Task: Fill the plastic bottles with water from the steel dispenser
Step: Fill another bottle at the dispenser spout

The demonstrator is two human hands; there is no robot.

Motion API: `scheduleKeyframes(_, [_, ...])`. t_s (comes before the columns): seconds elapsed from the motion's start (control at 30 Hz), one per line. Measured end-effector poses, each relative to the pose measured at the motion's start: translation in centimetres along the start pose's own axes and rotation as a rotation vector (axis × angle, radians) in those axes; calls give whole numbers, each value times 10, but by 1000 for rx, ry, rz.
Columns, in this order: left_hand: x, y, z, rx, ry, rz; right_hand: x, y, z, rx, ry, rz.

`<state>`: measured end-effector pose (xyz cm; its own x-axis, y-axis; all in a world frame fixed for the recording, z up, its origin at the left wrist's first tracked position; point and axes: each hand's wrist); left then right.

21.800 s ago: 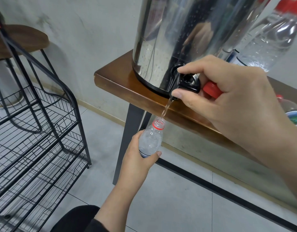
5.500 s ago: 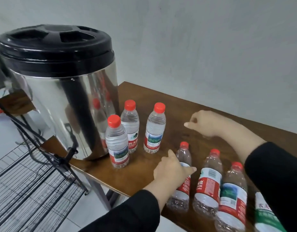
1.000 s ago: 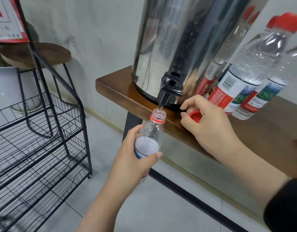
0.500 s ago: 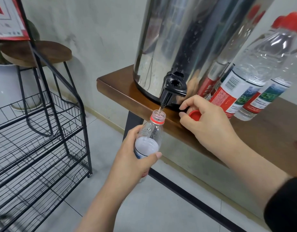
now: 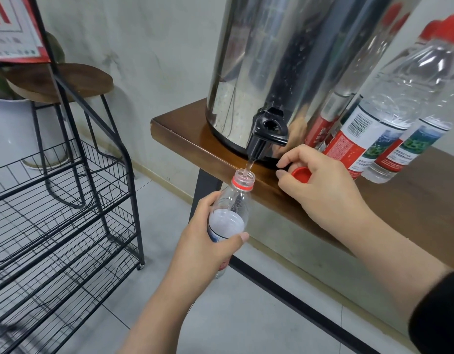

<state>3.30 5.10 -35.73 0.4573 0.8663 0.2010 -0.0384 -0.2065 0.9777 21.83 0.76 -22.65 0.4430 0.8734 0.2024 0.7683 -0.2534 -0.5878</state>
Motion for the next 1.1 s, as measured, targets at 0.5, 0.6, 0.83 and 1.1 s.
scheduleKeyframes(0.5, [2,-3,1,36,-12,-1,-1,-2,-1,-25,-25,-3])
scheduleKeyframes(0.6, [2,-3,2,40,-5,2,-1,-2,-1,-30,-22,-5])
scheduleKeyframes(0.83, [3,-4,2,53,-9,2,-1,-1,-1,-27,-18,4])
scheduleKeyframes(1.1, [4,-6,2,66,-9,0,-1,-2,-2,-17,-35,9])
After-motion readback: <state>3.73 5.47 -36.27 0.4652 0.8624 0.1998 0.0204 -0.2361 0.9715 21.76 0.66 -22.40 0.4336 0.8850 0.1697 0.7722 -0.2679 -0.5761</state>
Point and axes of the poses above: each hand's wrist, its own x-axis towards the middle knuckle, its own z-axis out of the palm, y = z × x, and after that the axes turned 9 degrees about z, right-handed
